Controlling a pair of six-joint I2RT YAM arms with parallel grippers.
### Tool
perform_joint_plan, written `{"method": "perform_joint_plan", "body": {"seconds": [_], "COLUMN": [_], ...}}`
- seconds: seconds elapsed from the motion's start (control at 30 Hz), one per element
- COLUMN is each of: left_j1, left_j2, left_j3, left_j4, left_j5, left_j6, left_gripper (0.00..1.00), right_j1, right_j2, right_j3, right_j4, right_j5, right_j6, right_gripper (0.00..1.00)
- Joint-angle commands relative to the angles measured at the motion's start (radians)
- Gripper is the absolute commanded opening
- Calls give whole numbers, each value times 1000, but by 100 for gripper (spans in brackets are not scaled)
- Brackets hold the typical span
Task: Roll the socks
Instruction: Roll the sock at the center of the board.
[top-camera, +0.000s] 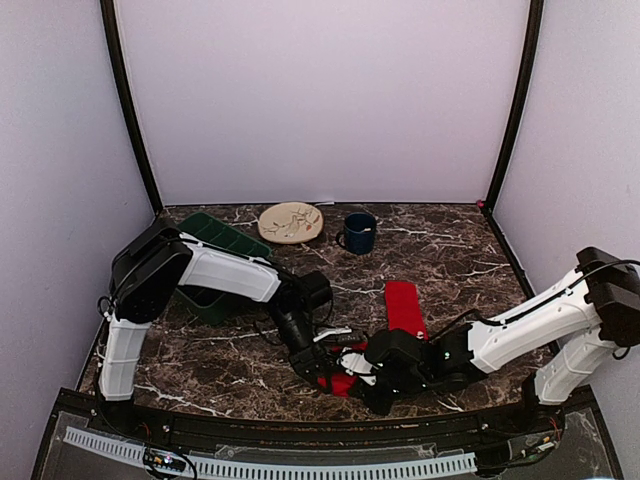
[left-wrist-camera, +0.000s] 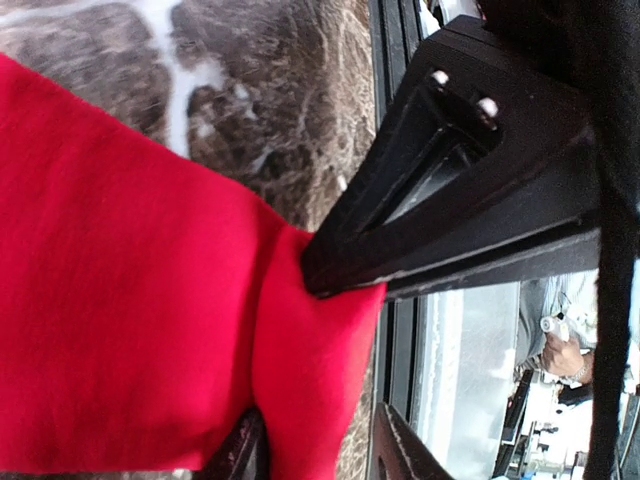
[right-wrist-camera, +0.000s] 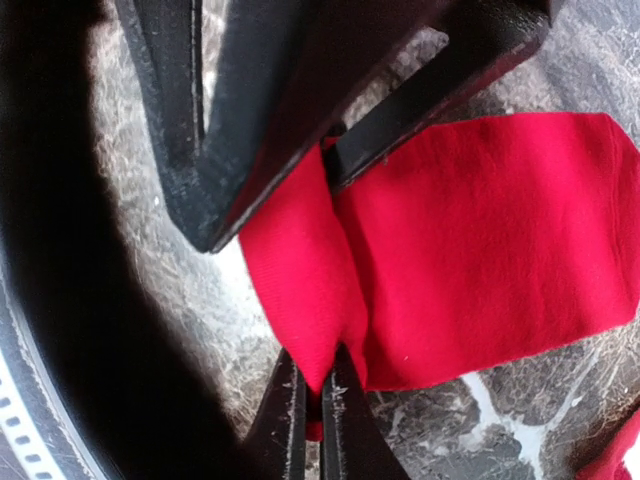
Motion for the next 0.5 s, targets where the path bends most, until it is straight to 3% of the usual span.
{"method": "perform_joint_plan", "body": {"seconds": [0.0, 0.47], "left_j1": [36, 89], "left_j2": [-38, -73], "left_j3": [-71, -145], "left_j4": [43, 93], "left_j5": [-120, -122], "left_j6": [-42, -74], "left_gripper": [39, 40], "right_j1": [-12, -16], "right_j2": [-5, -25], "right_j3": [-20, -47], "right_j4": [43, 58], "right_j5": [-22, -14], "right_j6": [28, 72], "right_gripper": [0, 0]}}
